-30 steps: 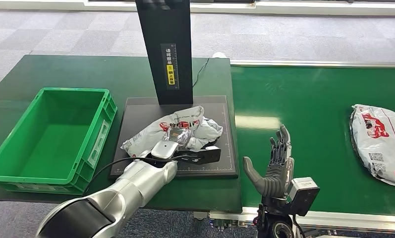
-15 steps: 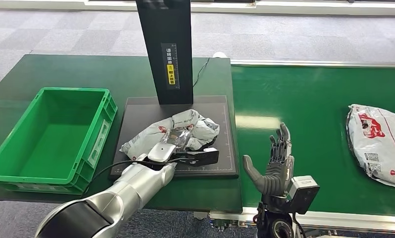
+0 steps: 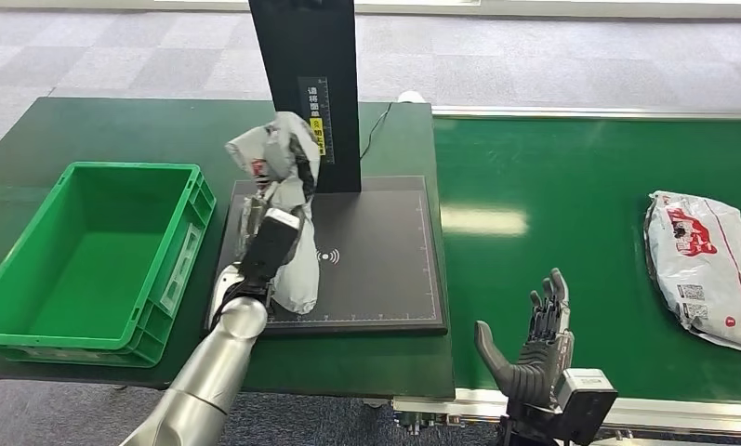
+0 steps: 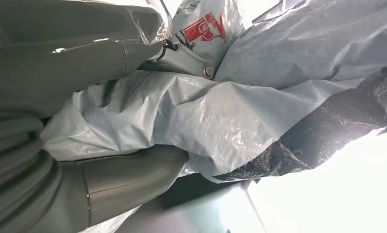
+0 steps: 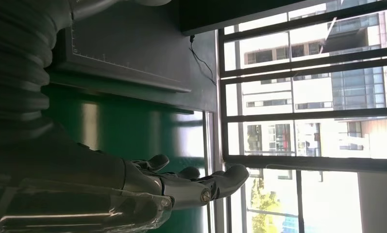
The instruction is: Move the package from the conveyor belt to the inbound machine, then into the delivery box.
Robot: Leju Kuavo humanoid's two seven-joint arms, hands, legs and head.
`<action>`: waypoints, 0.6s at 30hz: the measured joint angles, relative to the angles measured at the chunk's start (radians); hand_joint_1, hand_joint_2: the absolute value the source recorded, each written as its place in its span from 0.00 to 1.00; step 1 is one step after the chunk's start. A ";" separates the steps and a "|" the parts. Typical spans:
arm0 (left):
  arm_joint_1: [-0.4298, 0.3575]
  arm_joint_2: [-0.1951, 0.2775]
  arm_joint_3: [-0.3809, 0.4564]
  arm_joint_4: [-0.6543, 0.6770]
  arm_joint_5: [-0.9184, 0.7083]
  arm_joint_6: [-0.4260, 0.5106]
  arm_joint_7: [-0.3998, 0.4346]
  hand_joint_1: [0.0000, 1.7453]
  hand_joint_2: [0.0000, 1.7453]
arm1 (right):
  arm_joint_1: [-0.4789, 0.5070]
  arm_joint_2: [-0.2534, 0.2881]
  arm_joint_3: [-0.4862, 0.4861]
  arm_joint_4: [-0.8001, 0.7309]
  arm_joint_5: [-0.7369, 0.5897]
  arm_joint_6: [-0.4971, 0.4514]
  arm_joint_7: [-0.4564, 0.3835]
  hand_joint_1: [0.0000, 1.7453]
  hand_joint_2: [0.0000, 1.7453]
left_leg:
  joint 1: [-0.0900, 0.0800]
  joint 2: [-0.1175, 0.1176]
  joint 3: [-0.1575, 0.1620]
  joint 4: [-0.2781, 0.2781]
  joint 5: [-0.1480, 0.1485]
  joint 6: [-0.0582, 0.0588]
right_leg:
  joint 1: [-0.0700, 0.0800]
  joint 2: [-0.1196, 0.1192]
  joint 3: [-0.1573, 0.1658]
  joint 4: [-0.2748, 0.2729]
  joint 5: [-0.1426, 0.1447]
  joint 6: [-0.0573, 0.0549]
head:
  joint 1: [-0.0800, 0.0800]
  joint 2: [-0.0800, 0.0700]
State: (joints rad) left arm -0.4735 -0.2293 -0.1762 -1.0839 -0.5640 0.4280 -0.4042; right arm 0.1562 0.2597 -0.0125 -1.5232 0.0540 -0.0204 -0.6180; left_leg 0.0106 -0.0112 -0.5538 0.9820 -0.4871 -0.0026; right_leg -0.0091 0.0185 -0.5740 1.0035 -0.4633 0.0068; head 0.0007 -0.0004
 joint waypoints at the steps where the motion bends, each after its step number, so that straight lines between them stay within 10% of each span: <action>1: 0.043 0.008 0.013 -0.080 0.024 0.019 -0.017 1.00 1.00 | 0.006 0.002 -0.004 -0.004 0.001 -0.001 -0.001 0.00 1.00 | 0.000 0.000 -0.001 0.000 0.000 0.000 | 0.000 0.000 -0.001 0.000 0.000 0.000 | 0.000 0.000; 9: 0.251 0.050 0.113 -0.504 0.093 0.119 -0.075 1.00 1.00 | 0.009 0.015 -0.021 -0.017 0.016 0.017 0.012 0.00 1.00 | 0.000 -0.001 -0.004 0.000 0.000 0.000 | 0.000 -0.001 -0.003 0.000 0.000 0.000 | 0.001 0.000; 18: 0.251 0.111 0.263 -0.662 0.188 0.093 -0.076 1.00 1.00 | 0.014 0.019 -0.045 -0.030 0.020 0.033 0.020 0.00 1.00 | 0.000 -0.001 -0.003 0.000 0.000 0.000 | 0.000 -0.001 -0.003 0.000 0.000 0.000 | 0.001 0.000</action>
State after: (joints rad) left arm -0.2223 -0.1182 0.0868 -1.7461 -0.3756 0.5209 -0.4801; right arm 0.1697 0.2787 -0.0570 -1.5530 0.0740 0.0123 -0.5984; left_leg 0.0109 -0.0120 -0.5570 0.9820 -0.4867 -0.0027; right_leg -0.0089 0.0178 -0.5772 1.0035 -0.4636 0.0071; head 0.0012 -0.0004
